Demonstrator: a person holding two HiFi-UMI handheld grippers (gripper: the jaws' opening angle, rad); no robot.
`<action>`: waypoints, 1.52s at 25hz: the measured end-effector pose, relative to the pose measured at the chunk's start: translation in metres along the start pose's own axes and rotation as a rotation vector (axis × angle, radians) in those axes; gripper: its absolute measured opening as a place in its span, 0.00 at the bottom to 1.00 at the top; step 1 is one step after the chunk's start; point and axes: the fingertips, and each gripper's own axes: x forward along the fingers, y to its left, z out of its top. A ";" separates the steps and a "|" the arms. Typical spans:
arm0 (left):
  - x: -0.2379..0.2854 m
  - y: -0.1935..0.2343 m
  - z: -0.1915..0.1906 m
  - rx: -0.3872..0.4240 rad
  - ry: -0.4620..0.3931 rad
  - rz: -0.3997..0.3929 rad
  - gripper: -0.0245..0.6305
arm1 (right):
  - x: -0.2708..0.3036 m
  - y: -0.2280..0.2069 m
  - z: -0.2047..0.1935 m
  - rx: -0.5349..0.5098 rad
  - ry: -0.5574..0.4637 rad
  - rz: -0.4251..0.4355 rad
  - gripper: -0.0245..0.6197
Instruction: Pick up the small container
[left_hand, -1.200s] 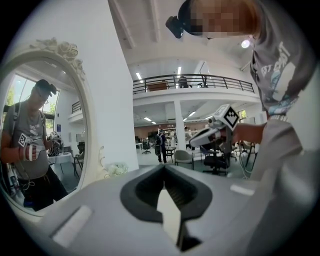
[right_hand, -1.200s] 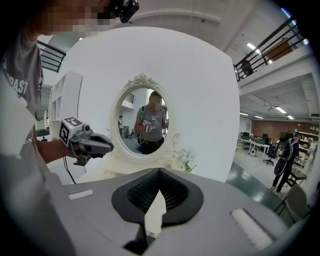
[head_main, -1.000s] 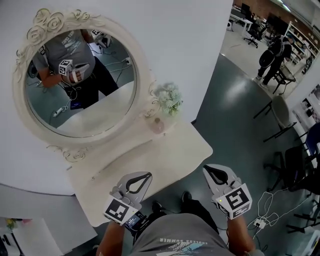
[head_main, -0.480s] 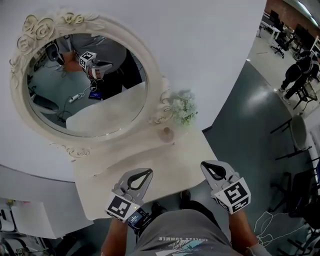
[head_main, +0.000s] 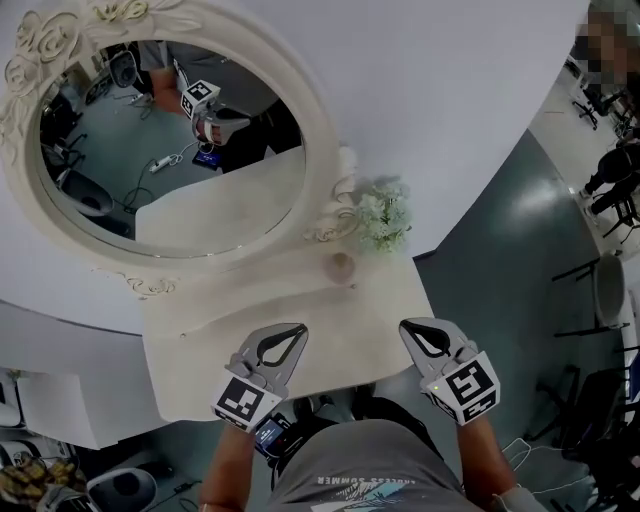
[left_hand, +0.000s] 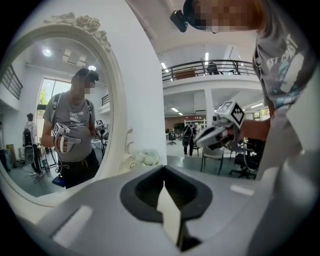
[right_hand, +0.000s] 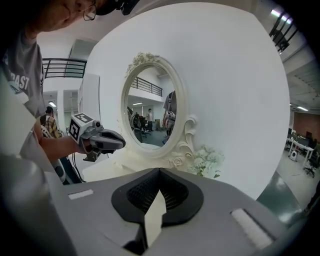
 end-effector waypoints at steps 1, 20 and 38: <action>0.004 0.003 -0.002 -0.007 0.003 0.003 0.04 | 0.003 -0.002 -0.003 0.003 0.005 0.005 0.04; 0.075 0.031 -0.046 -0.027 0.068 -0.012 0.04 | 0.023 -0.034 -0.050 0.079 0.068 0.002 0.04; 0.130 0.051 -0.079 -0.039 0.087 0.013 0.04 | 0.025 -0.045 -0.091 0.123 0.130 0.003 0.04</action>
